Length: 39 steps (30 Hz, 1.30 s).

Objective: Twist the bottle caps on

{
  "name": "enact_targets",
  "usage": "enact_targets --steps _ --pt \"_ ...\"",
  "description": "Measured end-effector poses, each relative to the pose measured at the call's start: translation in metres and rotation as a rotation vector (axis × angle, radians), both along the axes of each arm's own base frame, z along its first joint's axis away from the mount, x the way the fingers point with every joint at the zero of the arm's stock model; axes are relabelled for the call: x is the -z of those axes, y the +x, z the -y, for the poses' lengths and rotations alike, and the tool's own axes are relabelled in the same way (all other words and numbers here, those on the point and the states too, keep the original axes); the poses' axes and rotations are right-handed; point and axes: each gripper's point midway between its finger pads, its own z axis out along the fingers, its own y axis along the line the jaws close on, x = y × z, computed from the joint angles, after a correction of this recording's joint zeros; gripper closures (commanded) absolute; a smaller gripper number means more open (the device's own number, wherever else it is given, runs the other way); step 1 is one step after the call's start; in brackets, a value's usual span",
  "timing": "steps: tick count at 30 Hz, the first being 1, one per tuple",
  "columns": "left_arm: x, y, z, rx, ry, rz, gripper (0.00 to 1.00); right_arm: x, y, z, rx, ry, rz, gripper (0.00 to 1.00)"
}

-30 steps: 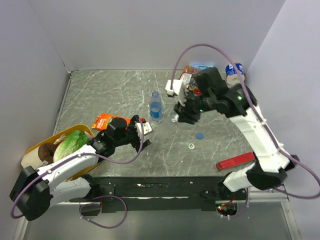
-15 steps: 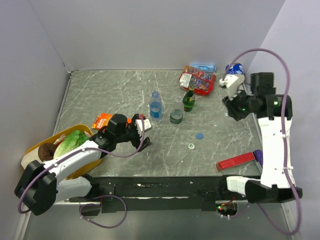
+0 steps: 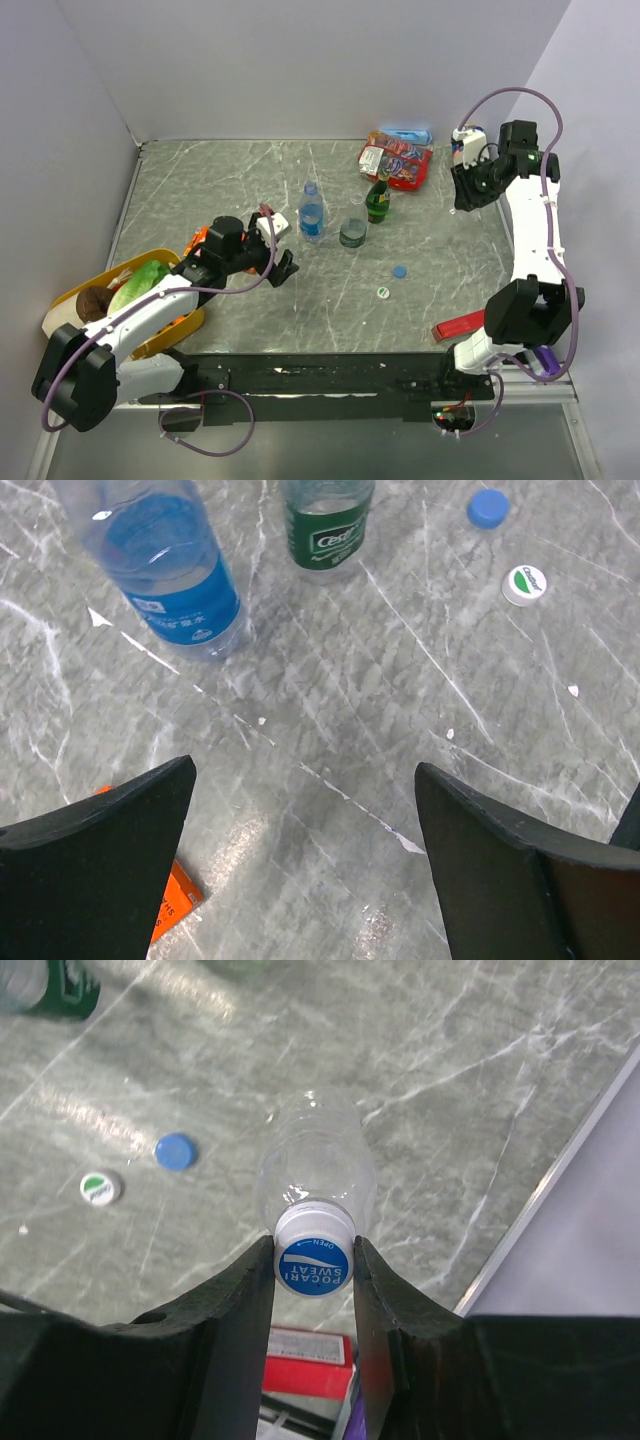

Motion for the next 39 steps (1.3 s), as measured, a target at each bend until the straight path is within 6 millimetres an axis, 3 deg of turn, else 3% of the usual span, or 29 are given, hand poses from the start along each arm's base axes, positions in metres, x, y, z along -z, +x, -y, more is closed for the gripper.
enact_targets --steps 11,20,28,31,39 --pt "-0.002 0.005 -0.007 -0.031 -0.031 -0.030 0.03 0.013 0.018 0.010 0.079 -0.023 -0.014 0.92" --pt "-0.002 0.004 -0.007 -0.024 -0.035 -0.030 0.03 0.019 0.020 0.006 0.080 -0.037 -0.028 0.54" --pt "-0.003 0.004 -0.006 -0.018 -0.039 -0.032 0.02 0.028 0.026 0.007 0.103 -0.039 -0.045 0.46" --pt "-0.003 0.003 -0.005 -0.012 -0.041 -0.033 0.02 0.029 0.028 0.008 0.108 -0.040 -0.046 0.34" --pt "-0.003 0.003 -0.006 -0.010 -0.043 -0.035 0.02 0.035 0.031 0.008 0.111 -0.039 -0.055 0.28"
